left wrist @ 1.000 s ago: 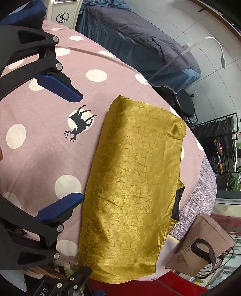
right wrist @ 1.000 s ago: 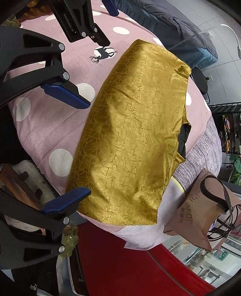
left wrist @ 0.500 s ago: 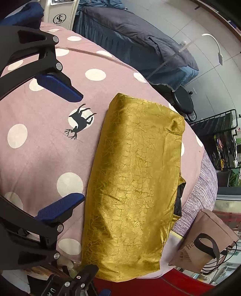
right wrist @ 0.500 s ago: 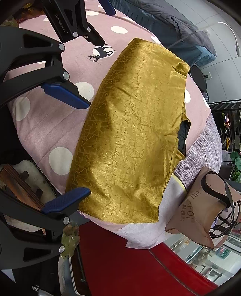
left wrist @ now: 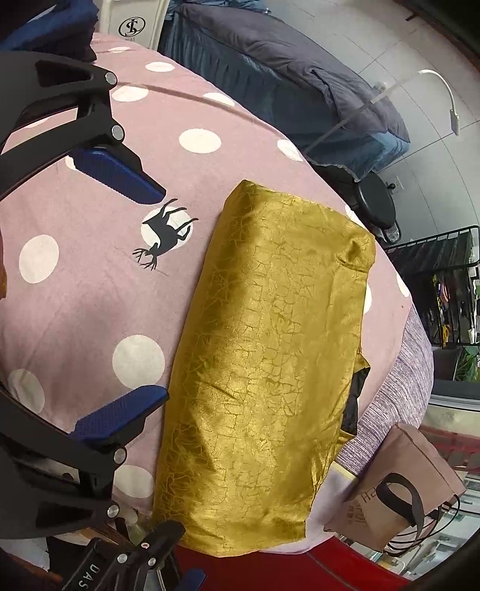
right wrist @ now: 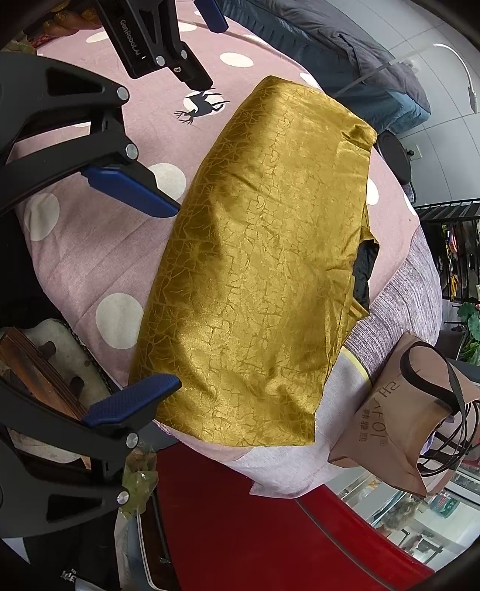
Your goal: Fold large clothes
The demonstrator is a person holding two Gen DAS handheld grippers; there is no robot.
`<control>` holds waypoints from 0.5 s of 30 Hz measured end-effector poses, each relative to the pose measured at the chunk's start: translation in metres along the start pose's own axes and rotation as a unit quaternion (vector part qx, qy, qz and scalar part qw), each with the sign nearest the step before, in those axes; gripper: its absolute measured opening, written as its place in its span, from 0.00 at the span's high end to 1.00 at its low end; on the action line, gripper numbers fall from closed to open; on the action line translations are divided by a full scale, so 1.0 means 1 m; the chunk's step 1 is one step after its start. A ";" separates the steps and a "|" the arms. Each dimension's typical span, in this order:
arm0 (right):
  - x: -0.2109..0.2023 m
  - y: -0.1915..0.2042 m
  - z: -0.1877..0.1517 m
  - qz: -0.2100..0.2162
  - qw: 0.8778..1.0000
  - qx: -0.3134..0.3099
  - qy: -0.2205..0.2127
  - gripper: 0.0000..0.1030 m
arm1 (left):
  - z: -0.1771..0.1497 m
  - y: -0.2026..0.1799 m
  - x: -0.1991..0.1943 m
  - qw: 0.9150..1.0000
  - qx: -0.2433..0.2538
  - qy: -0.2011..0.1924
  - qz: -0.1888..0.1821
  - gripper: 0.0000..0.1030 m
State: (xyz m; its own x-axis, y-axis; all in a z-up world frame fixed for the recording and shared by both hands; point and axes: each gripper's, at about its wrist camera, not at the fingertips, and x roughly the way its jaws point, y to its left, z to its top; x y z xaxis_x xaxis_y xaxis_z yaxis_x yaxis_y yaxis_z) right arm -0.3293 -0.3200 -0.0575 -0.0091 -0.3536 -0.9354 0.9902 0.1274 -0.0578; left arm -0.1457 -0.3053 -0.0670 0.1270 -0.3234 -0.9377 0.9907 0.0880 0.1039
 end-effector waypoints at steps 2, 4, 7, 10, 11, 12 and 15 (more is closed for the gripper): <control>0.000 0.000 0.000 -0.001 1.000 0.000 0.000 0.17 | 0.000 0.001 0.000 1.000 -0.001 0.002 -0.001 0.06; 0.000 -0.001 0.001 -0.001 1.000 0.000 0.000 0.17 | 0.000 0.001 0.001 1.000 0.001 0.003 0.000 0.06; 0.001 -0.001 0.001 -0.001 1.000 -0.001 0.000 0.17 | 0.001 -0.001 0.000 1.000 0.004 0.002 0.000 0.06; 0.001 -0.001 0.001 -0.001 1.000 -0.003 0.001 0.17 | 0.001 -0.002 0.000 1.000 0.005 0.001 0.000 0.06; 0.002 -0.001 0.002 -0.001 1.000 -0.003 0.001 0.17 | 0.001 -0.002 0.000 1.000 0.005 -0.001 0.000 0.06; 0.002 -0.001 0.002 -0.001 1.000 -0.003 0.000 0.17 | 0.001 -0.002 -0.002 1.000 0.005 -0.006 0.000 0.06; 0.002 -0.001 0.001 -0.003 1.000 -0.003 0.002 0.17 | 0.001 -0.003 -0.005 1.000 0.009 -0.023 0.003 0.06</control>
State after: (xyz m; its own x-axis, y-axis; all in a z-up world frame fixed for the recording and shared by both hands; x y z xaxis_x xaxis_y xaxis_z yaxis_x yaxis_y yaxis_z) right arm -0.3302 -0.3221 -0.0586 -0.0147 -0.3515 -0.9361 0.9892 0.1312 -0.0648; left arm -0.1497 -0.3047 -0.0622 0.1341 -0.3652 -0.9212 0.9907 0.0724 0.1155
